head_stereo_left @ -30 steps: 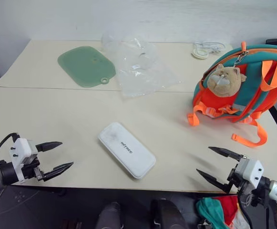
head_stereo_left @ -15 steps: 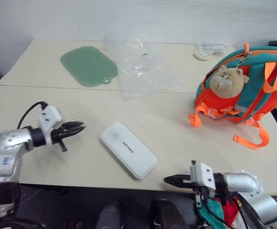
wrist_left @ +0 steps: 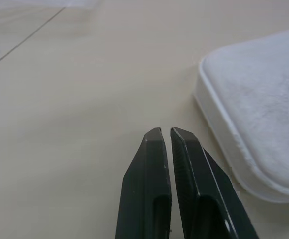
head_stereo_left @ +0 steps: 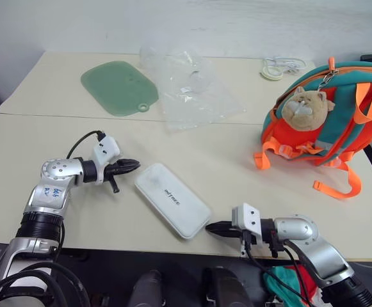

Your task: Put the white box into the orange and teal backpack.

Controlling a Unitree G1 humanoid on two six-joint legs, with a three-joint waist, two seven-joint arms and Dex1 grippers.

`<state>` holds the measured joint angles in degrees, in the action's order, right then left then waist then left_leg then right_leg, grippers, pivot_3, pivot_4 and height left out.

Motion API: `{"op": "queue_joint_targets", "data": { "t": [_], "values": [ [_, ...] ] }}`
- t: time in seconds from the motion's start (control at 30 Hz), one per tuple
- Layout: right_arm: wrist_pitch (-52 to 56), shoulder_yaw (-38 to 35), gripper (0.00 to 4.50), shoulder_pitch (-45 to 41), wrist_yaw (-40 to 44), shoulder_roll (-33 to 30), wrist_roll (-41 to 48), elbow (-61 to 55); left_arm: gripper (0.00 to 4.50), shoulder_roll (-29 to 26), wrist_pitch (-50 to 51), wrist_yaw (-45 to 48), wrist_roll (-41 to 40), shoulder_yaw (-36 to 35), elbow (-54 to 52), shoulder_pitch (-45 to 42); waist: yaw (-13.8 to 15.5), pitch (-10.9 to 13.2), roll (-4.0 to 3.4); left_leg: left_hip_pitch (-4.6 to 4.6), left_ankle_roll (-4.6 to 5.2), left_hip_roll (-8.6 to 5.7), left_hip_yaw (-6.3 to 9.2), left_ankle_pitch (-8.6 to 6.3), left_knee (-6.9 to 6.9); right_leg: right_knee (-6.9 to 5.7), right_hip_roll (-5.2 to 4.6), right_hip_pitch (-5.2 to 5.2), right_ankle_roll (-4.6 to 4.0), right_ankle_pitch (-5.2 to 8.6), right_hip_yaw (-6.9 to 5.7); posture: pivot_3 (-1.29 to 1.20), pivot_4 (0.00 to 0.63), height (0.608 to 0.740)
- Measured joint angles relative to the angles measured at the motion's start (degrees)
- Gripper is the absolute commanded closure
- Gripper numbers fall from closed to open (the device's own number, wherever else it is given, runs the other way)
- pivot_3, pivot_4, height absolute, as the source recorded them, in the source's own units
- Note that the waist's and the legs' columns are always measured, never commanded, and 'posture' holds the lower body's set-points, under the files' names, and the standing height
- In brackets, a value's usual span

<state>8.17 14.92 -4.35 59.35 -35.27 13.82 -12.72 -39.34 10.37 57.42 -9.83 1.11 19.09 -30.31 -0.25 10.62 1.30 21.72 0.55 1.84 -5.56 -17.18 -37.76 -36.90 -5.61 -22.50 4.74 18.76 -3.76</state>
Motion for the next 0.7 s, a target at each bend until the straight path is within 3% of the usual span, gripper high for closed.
{"op": "queue_joint_targets", "data": {
  "t": [0.27,0.7],
  "values": [
    [6.2,-2.7,4.50,-1.4,-2.1,0.0,2.4,-0.5,4.22,1.4,3.8,0.0,-0.2,0.3,-3.9,3.2,0.1,0.0,0.00,0.01,0.02,-0.01,0.03,-0.02,0.00,0.01,-0.04,0.00,0.00,0.00,0.01,0.00,0.150,0.740],
    [12.1,-6.7,4.50,-8.0,-7.3,-1.0,1.3,1.3,4.22,2.1,13.9,-1.5,-3.4,0.2,-20.9,13.8,0.0,0.0,0.00,0.01,0.04,-0.01,0.04,-0.06,0.01,0.06,-0.09,0.00,0.00,0.00,0.05,0.00,0.150,0.740]
  ]
}}
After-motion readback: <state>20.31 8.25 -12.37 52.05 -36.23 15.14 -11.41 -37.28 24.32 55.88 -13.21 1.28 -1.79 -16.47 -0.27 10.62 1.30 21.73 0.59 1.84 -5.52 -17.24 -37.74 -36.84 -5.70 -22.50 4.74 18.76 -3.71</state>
